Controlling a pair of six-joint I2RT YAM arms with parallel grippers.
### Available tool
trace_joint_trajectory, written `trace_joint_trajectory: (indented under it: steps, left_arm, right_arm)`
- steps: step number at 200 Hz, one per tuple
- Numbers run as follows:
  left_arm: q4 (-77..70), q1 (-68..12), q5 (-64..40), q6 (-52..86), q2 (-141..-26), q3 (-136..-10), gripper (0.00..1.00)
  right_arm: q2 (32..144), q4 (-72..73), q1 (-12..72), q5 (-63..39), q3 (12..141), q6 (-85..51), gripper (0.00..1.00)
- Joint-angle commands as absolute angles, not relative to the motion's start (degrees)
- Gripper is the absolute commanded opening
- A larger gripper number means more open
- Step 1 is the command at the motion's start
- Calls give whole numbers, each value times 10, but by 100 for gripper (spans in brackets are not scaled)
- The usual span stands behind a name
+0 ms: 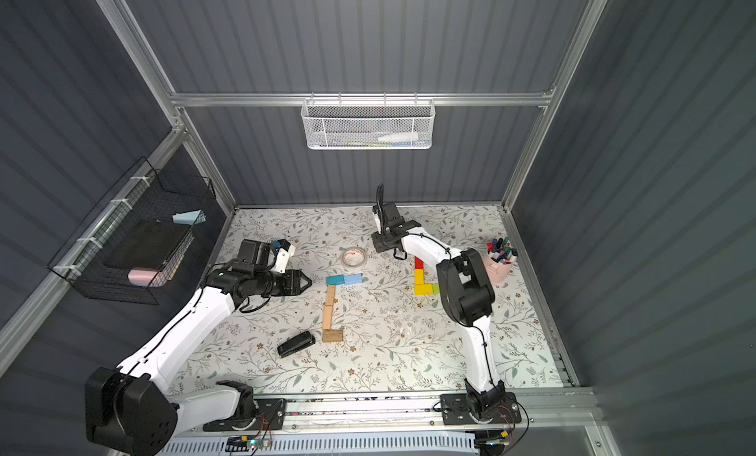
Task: Assemble the letter c with building blocks
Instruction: Place the building block at the center of the board.
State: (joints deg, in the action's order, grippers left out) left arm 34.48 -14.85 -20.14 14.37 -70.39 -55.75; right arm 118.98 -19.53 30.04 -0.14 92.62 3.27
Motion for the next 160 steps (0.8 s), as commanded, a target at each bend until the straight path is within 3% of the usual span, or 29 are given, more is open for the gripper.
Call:
trace_joint_trajectory:
  steps: [1,48,79,160]
  left_arm:
    - [353,-145,-205,133,-702,-556,53]
    - [354,-145,-216,132,-709,-559,53]
    - [353,-145,-219,132,-707,-558,53]
    - [352,-144,-219,132,-701,-556,53]
  right_arm:
    - [1127,-155,302,-68,846,100,18]
    - [971,-111,317,-178,661,155,23]
    - [900,-109,363,-183,574,218,21]
    - [889,-134,446,-184,513,248,17]
